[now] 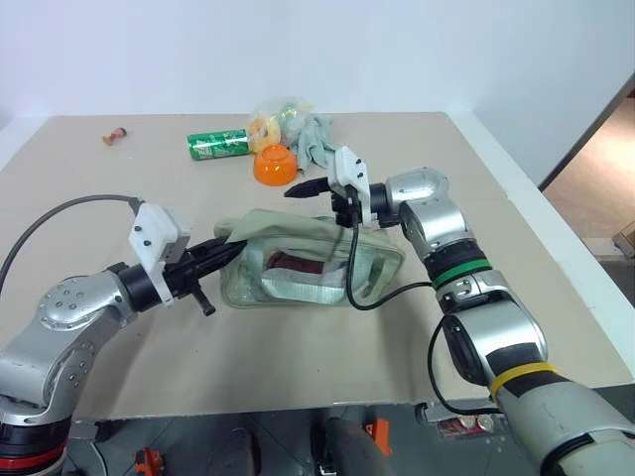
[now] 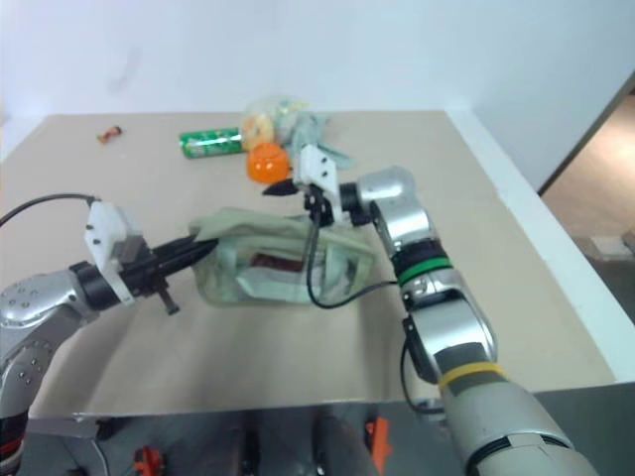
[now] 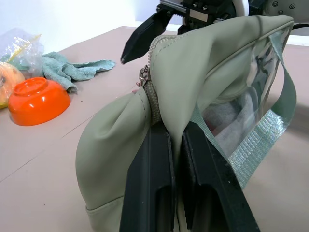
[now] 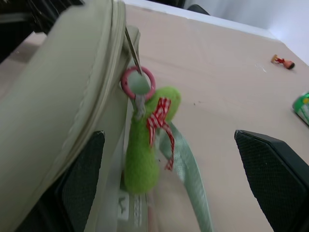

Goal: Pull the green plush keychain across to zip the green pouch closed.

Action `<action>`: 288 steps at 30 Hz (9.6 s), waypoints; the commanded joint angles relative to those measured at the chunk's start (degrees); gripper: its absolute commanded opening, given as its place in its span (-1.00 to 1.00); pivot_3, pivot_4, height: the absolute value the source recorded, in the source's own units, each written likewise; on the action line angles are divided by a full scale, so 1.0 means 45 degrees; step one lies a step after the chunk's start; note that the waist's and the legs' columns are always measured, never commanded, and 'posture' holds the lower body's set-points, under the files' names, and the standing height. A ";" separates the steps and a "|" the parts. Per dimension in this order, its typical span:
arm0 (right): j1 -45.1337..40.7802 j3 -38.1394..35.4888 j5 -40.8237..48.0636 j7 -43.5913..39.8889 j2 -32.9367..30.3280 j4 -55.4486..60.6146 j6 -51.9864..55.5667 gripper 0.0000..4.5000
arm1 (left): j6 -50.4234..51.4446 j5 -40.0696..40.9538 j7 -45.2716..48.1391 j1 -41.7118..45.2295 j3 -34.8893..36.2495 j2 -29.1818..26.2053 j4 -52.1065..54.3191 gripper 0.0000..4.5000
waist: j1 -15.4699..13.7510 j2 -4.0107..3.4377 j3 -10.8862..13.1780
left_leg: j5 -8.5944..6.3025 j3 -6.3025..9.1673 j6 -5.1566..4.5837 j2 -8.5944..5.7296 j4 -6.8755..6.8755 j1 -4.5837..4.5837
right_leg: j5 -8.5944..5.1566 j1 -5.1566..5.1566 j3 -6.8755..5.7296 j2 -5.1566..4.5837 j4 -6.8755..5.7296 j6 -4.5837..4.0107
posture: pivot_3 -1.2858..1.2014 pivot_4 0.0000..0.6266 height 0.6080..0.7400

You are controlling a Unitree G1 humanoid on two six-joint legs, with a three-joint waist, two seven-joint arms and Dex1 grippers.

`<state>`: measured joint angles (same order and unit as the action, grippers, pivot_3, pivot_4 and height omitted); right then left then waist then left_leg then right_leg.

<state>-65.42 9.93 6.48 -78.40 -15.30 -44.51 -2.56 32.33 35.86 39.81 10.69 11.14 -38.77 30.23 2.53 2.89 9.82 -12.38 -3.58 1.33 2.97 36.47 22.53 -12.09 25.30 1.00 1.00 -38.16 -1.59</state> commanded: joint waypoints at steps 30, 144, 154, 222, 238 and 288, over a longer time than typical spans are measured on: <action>-0.0279 0.0234 -0.0172 0.0317 0.0183 0.0411 0.0533 -0.98 | -0.0342 -0.0258 -0.0085 0.0329 -0.0124 0.0290 0.0232 -1.00 | -0.0001 0.0000 0.0000 | 0.0000 0.0000 0.0000 -0.0010 0.0000 0.0000 | 0.0000 -0.0001 -0.0001 -0.0007 0.0000 0.0001 | 0.03 -0.52 1.00; 0.2053 -0.0422 0.0929 0.5790 0.0645 0.5353 -0.0686 -0.98 | 0.0755 0.1386 -0.1041 0.1624 0.1023 0.0962 -0.1481 -1.00 | 0.0021 0.0000 0.0001 | 0.0000 0.0004 0.0001 0.0000 -0.0004 0.0023 | -0.0001 0.0013 -0.0003 -0.0001 0.0014 0.0007 | 0.03 -0.52 1.00; 0.1815 -0.0588 0.1046 0.5658 0.0374 0.5357 -0.0571 -1.00 | 0.0517 0.1064 -0.0242 0.0904 0.0736 0.0622 -0.1269 -0.35 | 0.0016 0.0000 0.0001 | -0.0001 0.0001 0.0002 -0.0003 -0.0006 0.0023 | -0.0002 0.0014 -0.0001 -0.0006 0.0015 0.0007 | 0.03 -0.52 1.00; 0.0332 -0.1580 0.1317 0.6166 -0.0949 0.4932 -0.0779 -1.00 | -0.1257 -0.0895 0.0735 0.1893 -0.0200 0.0014 -0.2209 -0.97 | 0.0010 0.0000 0.0001 | -0.0002 -0.0007 0.0002 -0.0004 -0.0007 0.0024 | -0.0003 0.0015 -0.0005 -0.0007 0.0016 0.0006 | 0.03 -0.52 1.00; 0.1751 -0.2394 0.1361 0.6194 -0.3220 0.5308 -0.1035 -1.00 | -0.0858 -0.0565 0.0008 0.2238 0.0398 -0.0055 -0.2478 -0.97 | -0.0002 -0.0001 0.0002 | -0.0002 -0.0005 0.0001 -0.0019 -0.0007 0.0035 | -0.0007 0.0017 -0.0004 -0.0021 0.0021 0.0013 | 0.03 -0.52 1.00; 0.8926 -0.3603 0.0323 0.9207 -0.4989 0.9236 0.1207 -1.00 | -0.0137 0.0154 0.0693 0.2348 0.0240 -0.0114 -0.2338 -0.97 | 0.0000 0.0000 0.0004 | 0.0001 -0.0013 0.0005 -0.0058 -0.0008 0.0000 | -0.0014 -0.0006 0.0018 -0.0037 0.0018 0.0056 | 0.03 -0.52 1.00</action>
<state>-23.62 -6.27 7.79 -37.09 -37.63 -4.96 3.32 30.36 34.01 42.25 20.91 10.64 -38.98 18.10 2.53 2.89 9.84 -12.38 -3.63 1.35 2.71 36.43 22.53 -12.16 25.27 1.08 0.84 -38.08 -1.34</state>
